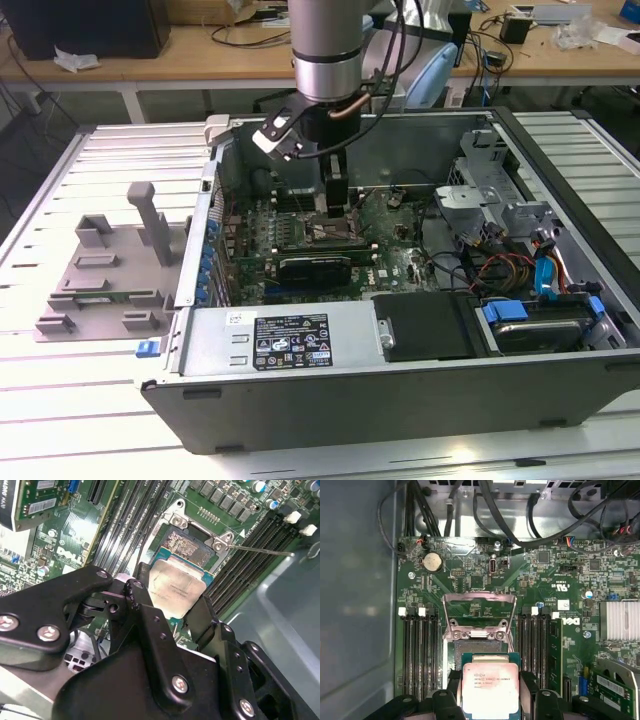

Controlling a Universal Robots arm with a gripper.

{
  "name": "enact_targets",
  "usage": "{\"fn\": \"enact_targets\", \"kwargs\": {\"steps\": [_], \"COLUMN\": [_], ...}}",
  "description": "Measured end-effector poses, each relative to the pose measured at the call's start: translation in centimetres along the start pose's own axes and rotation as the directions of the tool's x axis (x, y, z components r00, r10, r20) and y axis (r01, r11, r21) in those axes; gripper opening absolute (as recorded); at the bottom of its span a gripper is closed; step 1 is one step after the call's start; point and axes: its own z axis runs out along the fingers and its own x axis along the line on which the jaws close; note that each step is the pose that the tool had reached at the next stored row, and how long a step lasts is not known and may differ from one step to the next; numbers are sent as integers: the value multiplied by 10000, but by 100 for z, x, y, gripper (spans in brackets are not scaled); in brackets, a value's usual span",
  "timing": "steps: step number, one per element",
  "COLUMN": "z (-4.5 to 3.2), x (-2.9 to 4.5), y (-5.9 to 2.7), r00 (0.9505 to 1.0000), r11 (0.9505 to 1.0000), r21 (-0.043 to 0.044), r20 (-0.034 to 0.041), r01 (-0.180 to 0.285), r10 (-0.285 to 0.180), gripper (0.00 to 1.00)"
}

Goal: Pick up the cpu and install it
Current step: 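Place the cpu into insertion slot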

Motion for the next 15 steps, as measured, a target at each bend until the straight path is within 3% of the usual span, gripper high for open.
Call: {"fn": "enact_targets", "kwargs": {"steps": [5, 10, 15], "z": [71, 80, 143], "x": [1, 1, 2], "y": [-4, -5, -9], "r00": [9999, 9999, 9999], "r11": [9999, 9999, 9999], "r21": [-1, -3, -107], "r20": [18, 17, 21], "r01": [113, 114, 134], "r10": [-113, -114, -134], "gripper": [55, 55, 55]}}
